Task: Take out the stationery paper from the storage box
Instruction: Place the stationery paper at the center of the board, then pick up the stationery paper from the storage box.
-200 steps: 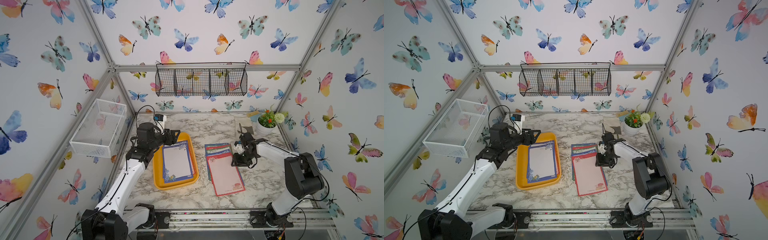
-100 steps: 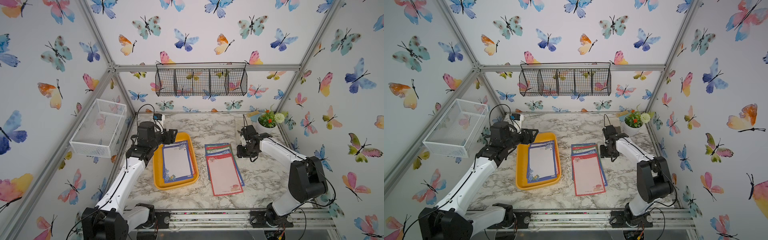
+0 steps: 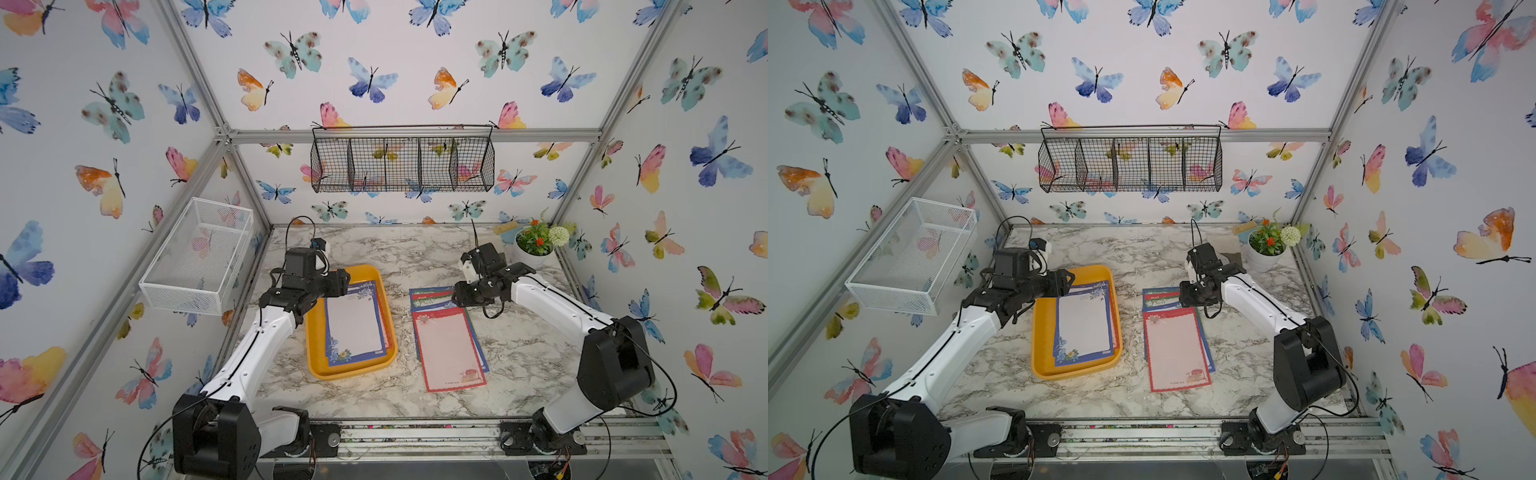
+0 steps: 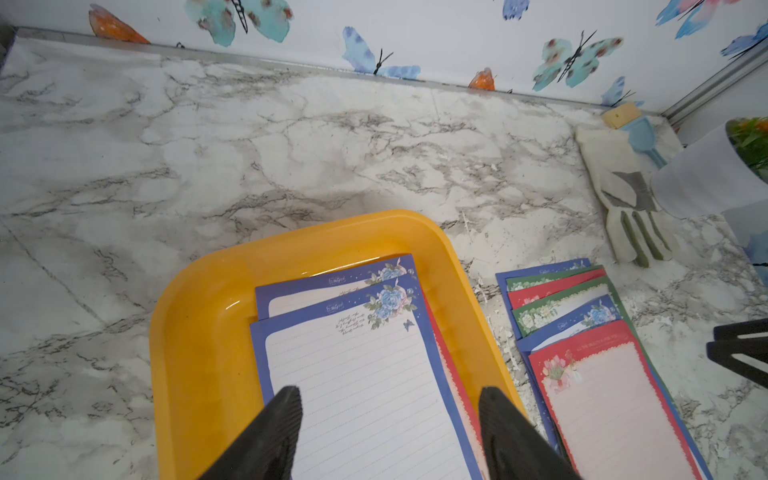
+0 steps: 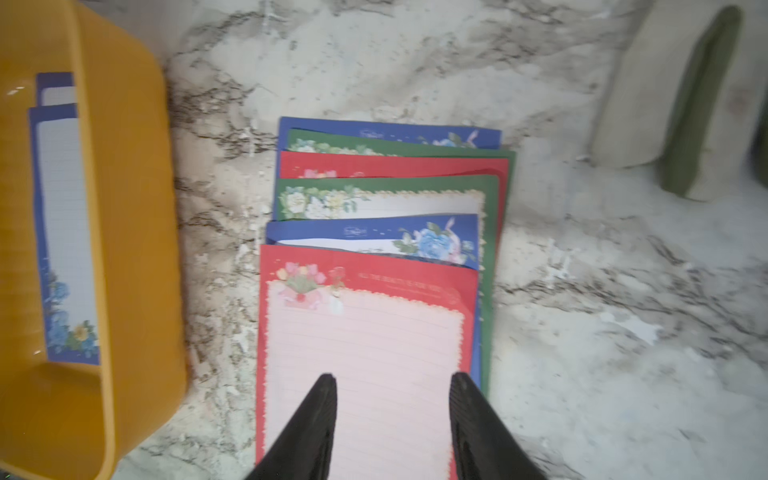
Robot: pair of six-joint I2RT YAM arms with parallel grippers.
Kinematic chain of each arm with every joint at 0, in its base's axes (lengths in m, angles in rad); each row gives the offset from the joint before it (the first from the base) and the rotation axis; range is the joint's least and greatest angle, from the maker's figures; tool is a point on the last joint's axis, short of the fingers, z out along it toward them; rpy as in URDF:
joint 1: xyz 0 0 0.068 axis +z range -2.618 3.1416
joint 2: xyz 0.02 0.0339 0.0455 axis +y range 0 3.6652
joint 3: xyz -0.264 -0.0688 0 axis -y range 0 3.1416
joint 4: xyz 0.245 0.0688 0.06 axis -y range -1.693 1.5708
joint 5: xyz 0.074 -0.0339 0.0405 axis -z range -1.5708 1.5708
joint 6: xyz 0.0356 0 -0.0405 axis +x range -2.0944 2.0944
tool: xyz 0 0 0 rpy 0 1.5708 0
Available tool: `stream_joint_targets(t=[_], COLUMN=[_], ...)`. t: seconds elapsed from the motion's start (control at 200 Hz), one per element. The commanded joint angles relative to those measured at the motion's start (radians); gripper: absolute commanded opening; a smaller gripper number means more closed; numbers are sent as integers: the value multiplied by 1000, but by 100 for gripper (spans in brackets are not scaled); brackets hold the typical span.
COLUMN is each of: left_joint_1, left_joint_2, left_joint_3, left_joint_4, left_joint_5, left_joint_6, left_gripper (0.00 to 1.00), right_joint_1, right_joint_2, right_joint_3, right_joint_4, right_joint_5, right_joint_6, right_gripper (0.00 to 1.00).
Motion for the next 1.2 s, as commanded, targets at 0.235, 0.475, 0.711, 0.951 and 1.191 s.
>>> stream_joint_targets(t=[0.235,0.475,0.711,0.951,1.191], left_joint_1=[2,3,10,26,28], left_joint_2=[185,210,261,299,323], left_joint_3=[11,-68,-94,-87,-85], left_joint_4=[-207,-202,-202,-200,-203], left_joint_5=[-101,-133,-146,-111,-97], left_joint_6=[-72,-113,-113,-106,-102], left_gripper=[66,64,60,59,56], right_joint_1=[182,228,255,265,265], right_joint_2=[134,162,184,215,230], right_joint_3=[95,88,74,113,130], right_joint_4=[166,209,276,279,276], right_joint_5=[-146,-166,-212,-221,-224], right_joint_6=[87,112,144,140,131], right_gripper=[45,44,42,42,42])
